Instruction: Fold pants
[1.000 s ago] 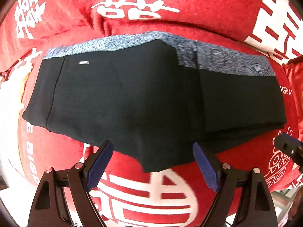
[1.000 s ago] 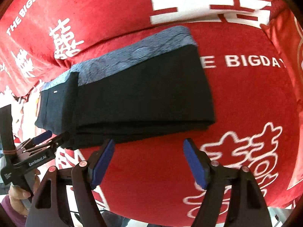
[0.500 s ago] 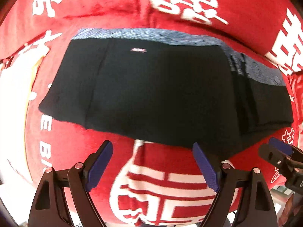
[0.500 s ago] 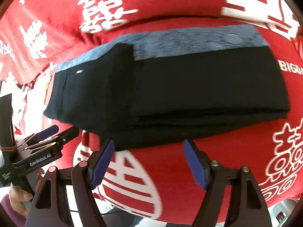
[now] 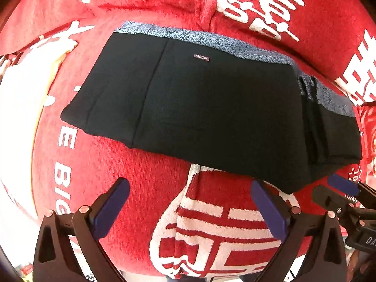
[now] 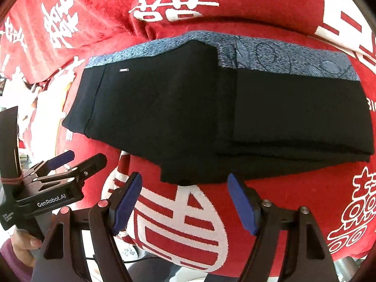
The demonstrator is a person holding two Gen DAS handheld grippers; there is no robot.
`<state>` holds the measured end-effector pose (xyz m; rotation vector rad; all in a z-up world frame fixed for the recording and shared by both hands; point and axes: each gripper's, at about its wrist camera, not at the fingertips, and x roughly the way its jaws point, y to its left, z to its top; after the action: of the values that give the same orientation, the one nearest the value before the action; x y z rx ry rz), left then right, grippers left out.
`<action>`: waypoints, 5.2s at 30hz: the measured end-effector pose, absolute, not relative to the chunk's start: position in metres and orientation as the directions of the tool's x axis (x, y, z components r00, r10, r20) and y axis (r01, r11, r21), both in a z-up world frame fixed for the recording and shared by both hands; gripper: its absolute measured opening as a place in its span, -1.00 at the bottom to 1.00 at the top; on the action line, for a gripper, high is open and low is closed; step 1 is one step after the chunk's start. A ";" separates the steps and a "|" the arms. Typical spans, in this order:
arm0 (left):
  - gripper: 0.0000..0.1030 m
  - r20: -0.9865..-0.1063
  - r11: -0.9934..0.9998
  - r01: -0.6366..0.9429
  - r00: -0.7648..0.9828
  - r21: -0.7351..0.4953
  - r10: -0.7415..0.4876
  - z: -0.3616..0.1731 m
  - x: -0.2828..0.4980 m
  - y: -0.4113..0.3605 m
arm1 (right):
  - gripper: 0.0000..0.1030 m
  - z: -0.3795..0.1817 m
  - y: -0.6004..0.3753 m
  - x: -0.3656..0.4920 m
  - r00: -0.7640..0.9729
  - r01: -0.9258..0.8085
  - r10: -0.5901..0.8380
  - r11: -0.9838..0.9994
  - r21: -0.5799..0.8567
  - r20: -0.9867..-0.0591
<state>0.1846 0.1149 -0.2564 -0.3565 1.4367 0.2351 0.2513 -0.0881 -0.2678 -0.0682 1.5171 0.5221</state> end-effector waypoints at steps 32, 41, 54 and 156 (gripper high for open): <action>1.00 -0.997 0.860 -0.509 0.079 -0.044 -0.005 -0.272 0.185 0.144 | 0.56 -0.279 -0.050 0.274 -0.106 -0.503 0.259 0.819 0.277 -0.960; 1.00 -0.997 0.852 -0.521 0.071 -0.047 -0.012 -0.280 0.188 0.156 | 0.56 -0.283 -0.052 0.272 -0.115 -0.492 0.255 0.825 0.278 -0.960; 1.00 -0.996 0.814 -0.576 0.092 -0.067 -0.017 -0.293 0.179 0.189 | 0.56 -0.294 -0.047 0.268 -0.128 -0.495 0.238 0.826 0.270 -0.963; -0.37 -0.843 0.987 -0.088 0.512 0.135 0.161 -0.214 0.196 0.097 | -0.63 -0.216 0.065 0.352 -0.380 -0.549 0.439 0.602 0.580 -0.814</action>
<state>0.1963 0.0973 -0.2135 0.0787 1.0222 0.1501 0.3523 0.0652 -0.2161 -0.0924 1.6574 1.0497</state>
